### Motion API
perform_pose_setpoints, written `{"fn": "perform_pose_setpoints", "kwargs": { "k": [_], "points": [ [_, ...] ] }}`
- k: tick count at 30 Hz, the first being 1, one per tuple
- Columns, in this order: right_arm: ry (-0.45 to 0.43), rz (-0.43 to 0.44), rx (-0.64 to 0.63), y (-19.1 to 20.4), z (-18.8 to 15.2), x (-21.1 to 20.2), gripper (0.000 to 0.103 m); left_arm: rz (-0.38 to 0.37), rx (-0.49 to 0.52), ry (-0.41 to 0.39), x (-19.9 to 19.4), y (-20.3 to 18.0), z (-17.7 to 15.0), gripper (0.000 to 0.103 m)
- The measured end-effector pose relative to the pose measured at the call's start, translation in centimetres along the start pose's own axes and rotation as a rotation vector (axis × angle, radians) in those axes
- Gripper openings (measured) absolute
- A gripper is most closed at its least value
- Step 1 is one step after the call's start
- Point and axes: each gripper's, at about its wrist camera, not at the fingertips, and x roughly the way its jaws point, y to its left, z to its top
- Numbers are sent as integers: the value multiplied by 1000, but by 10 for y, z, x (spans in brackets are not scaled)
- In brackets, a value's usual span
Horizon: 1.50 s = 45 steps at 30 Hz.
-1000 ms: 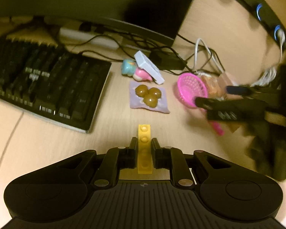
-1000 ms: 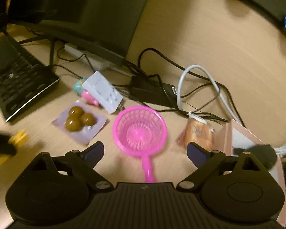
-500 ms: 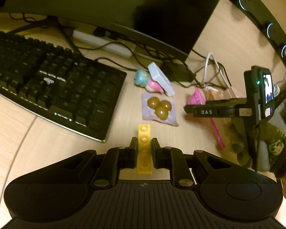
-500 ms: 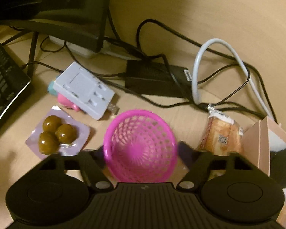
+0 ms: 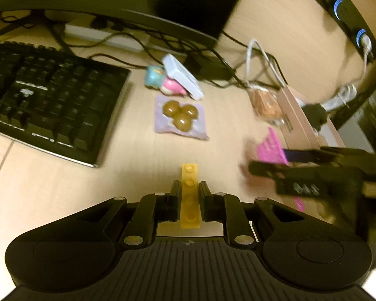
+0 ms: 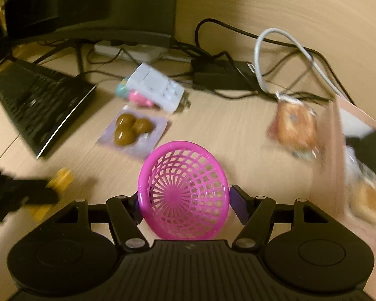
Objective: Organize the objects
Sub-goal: 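Carry the yellow brick toward the pink box with the left gripper while the right holds the scoop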
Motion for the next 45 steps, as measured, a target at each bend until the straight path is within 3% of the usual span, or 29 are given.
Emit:
{"fn": "perform_pose_setpoints", "kwargs": {
  "k": [6,14,26,33,45],
  "points": [
    [34,-74,47,-19,-45,-55,68,-71,73,60,8,-31,-8,17],
    [56,-165,136,-72,-84,-94,68,-138,138,100,27,-88,-16,17],
    [-33,-113,189,-136,-129,-117,68,-102,230,183,46,-178,-33,17],
    [-21,-74,214,-147,-144,-100,68,-64,280,204,43,-195,-44,17],
    [-87,-112,249,-172,-152,-131,68,-92,383,206,47,-225,-41,17]
  ]
}}
